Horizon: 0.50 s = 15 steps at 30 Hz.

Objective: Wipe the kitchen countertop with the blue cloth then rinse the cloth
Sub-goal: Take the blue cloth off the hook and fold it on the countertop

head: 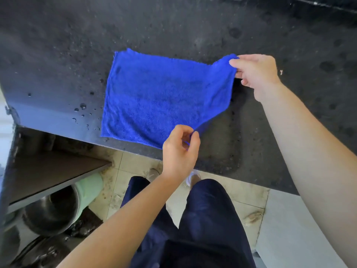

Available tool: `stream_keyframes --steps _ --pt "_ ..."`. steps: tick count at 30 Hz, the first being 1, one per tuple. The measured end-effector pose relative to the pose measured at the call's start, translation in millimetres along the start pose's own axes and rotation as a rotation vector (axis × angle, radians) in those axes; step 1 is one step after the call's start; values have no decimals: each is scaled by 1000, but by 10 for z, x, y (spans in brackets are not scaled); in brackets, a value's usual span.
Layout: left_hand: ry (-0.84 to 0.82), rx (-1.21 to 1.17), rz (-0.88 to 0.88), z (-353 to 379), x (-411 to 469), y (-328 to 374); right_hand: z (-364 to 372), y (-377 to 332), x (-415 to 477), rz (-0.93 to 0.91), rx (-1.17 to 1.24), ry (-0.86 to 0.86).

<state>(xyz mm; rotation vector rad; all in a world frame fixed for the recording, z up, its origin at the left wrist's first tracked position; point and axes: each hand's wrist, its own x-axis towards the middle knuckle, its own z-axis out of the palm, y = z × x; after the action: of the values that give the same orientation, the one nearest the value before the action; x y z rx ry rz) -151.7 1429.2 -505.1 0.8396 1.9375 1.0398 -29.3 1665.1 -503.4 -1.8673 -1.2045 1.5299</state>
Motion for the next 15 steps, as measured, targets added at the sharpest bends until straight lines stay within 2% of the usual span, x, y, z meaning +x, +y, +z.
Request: stream_keyframes --steps 3,7,12,15 --pt "219 -195 -140 -412 168 8 409 -251 -35 -60 44 -49" --pt "427 -160 -252 -1038 387 -246 1169 -527 -89 -150 48 -111" --pt "439 123 -266 -1684 588 -700 2246 -685 -173 -262 -29 -166" --pt "403 255 -281 -1889 685 -863 2649 -678 -212 -255 -142 -184"
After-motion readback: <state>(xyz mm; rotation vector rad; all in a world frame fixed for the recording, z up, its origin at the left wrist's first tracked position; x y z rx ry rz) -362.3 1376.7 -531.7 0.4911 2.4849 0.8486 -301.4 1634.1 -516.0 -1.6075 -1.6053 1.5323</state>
